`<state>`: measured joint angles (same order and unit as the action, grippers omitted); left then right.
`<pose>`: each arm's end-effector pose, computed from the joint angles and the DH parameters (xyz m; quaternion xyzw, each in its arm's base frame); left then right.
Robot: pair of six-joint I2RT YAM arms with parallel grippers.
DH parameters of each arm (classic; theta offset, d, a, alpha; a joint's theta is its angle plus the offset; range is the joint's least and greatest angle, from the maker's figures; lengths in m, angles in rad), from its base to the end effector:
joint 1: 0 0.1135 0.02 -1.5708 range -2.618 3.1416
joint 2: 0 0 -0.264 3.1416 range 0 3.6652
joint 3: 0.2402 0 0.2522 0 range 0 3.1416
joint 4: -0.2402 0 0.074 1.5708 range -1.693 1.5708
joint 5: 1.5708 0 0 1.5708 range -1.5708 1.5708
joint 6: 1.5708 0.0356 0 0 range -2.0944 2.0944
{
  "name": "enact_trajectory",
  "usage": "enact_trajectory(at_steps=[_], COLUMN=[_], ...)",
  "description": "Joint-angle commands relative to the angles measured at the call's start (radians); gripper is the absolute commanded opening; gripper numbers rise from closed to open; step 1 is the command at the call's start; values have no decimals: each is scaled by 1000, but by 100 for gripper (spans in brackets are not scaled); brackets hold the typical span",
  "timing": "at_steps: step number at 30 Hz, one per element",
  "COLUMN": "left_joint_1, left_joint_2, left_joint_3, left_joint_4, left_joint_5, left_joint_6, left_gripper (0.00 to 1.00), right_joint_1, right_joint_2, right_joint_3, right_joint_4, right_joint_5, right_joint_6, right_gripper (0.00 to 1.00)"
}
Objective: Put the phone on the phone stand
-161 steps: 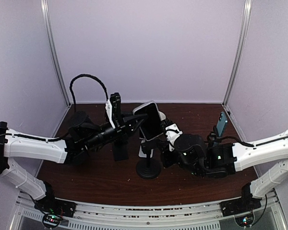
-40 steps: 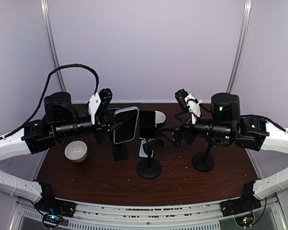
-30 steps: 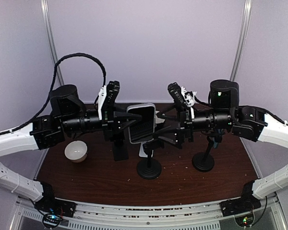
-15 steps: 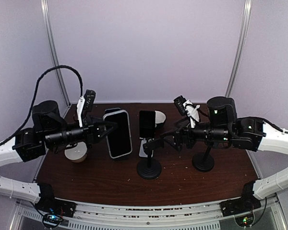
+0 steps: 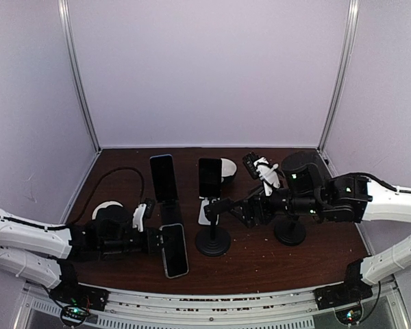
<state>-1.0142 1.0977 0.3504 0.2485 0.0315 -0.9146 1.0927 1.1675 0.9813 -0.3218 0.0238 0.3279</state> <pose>0.1134 -0.1843 0.1736 0.0508 0.8582 -0.4273 0.2799 0.1222 0.2340 0.3166 -0.3161 0.8020 0.3226 0.3909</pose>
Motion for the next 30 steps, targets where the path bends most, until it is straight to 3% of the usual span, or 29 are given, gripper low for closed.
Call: enact_trajectory(at_steps=[1,5,7,12,16,19,21,23,27,30], left_joint_1=[3,3,2,-12,-59,-156,-201,-217,-253,-325], left_joint_2=[94,228,284,290,101,-60,-104,-91,70,140], left_joint_3=[-52,-123,-147,-134,-35,113,183,235,397,465], left_joint_4=[378,553,614,558,163,-255,-400,-420,-506,-408], left_joint_5=[-31,-51,-58,-91,-265,-565,-715,-728,-743,-777], left_joint_6=[-136,-257,-309,-316,-225,-149,-116,-45,4,135], left_gripper=[4,18,33,54,64,73,78,87,89,90], right_joint_1=[1,2,2,1,10,27,32,33,35,35], right_joint_2=[29,56,57,69,87,102,109,121,144,144], right_joint_3=[-3,20,19,17,19,19,17,26,43,42], right_joint_4=[-37,-56,-49,-30,2,21,44,53,53,60], right_joint_5=[48,61,76,96,106,136,147,164,191,201], right_joint_6=[30,28,35,39,36,28,23,16,12,18], right_gripper=[90,89,88,83,76,73,71,68,66,62])
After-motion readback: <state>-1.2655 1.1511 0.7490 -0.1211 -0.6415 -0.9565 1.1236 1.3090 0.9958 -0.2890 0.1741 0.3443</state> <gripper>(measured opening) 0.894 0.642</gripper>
